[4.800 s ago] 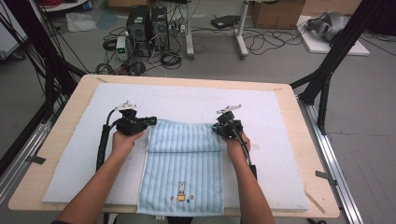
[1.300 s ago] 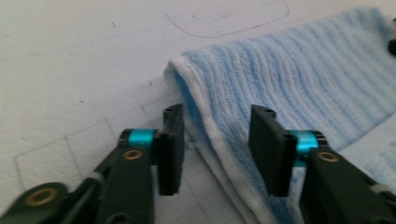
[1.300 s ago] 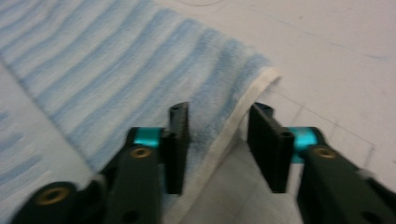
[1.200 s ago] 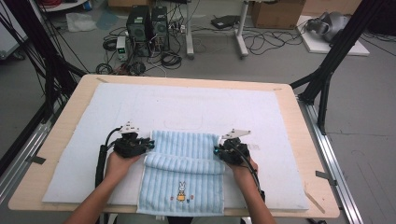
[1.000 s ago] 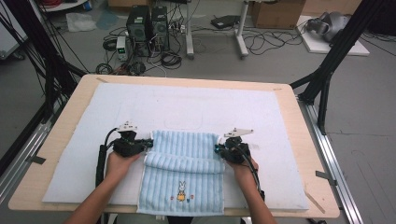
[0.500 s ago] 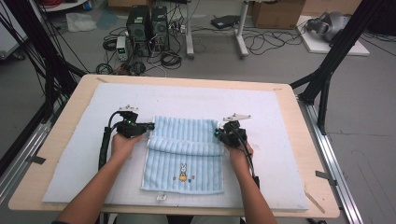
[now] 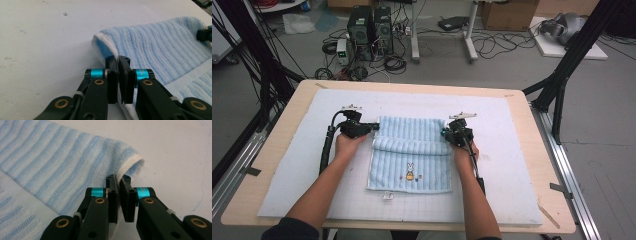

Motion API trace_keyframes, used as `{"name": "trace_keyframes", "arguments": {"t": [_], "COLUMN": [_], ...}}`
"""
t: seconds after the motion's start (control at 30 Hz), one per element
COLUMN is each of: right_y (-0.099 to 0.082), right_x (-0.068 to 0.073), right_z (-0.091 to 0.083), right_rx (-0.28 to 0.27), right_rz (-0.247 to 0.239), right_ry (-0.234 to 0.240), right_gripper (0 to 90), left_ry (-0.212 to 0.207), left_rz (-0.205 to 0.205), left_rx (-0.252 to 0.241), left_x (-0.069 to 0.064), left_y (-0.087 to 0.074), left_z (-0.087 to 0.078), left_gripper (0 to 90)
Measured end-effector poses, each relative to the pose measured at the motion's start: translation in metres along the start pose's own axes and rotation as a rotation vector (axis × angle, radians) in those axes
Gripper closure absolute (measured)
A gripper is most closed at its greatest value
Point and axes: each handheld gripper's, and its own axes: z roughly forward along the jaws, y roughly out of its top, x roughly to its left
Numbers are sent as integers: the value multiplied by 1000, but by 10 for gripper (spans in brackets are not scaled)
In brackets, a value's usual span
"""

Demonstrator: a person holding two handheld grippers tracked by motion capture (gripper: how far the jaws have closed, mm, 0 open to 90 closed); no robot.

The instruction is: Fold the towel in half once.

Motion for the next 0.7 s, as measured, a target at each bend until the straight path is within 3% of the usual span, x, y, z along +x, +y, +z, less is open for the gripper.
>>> {"name": "trace_keyframes", "arguments": {"t": [0.07, 0.17, 0.23, 0.3, 0.43, 0.5, 0.57, 0.7], "right_y": [1, 1, 1, 1, 1, -1, -4, -10], "right_x": [-1, -7, -8, -9, -4, -2, -1, -4], "right_z": [-3, -9, -13, -19, -28, -32, -36, -40], "right_rx": [-11, -37, -48, -63, -70, -64, -67, -31], "right_rz": [11, 65, 65, 64, 42, 41, 22, 49], "right_ry": [-13, 12, 21, 46, 86, 111, 116, 199], "right_gripper": [679, 579, 552, 546, 545, 549, 556, 557], "left_ry": [17, 0, -25, -49, -93, -125, -140, -157], "left_rz": [-9, -3, 8, 24, 47, 56, 79, 90], "left_rx": [-12, -31, -40, -66, -65, -29, -24, 34], "left_x": [1, 0, -1, -4, -8, -10, -14, -22], "left_y": [2, 4, 6, 5, -3, -6, -10, -19], "left_z": [-4, -13, -19, -26, -32, -31, -30, -24], "left_gripper": [636, 579, 573, 568, 579, 587, 588, 591]}}
